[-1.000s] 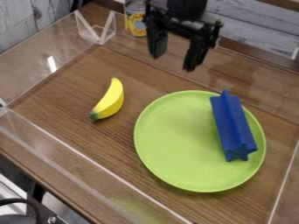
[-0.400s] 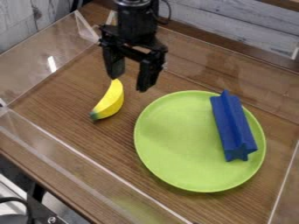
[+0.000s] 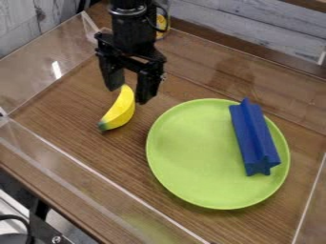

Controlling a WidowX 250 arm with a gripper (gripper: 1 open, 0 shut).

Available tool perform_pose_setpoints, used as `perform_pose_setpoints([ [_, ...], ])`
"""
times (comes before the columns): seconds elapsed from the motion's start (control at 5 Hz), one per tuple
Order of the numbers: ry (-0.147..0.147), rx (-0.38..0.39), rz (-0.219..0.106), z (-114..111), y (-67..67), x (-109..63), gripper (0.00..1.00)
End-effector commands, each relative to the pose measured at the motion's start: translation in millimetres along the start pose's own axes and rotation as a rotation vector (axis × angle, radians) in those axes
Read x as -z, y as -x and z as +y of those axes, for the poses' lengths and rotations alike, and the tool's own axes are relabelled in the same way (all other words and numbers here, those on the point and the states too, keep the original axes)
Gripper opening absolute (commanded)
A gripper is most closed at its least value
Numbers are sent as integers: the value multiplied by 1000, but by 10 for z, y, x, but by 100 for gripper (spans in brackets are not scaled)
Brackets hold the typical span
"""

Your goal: Put the banana in the green plate

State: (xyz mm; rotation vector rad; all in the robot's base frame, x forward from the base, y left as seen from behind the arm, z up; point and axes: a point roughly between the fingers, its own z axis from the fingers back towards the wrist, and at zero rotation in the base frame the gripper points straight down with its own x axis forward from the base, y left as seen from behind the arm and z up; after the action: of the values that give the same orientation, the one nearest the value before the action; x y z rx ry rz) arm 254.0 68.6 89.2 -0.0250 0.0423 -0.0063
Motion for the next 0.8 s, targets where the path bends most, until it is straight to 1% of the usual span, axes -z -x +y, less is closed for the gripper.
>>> perform_pose_setpoints([
  [0.0,-11,8,-52,45,-13,-104,100],
  [0.6,3,31,-26,142,-3,89,100],
])
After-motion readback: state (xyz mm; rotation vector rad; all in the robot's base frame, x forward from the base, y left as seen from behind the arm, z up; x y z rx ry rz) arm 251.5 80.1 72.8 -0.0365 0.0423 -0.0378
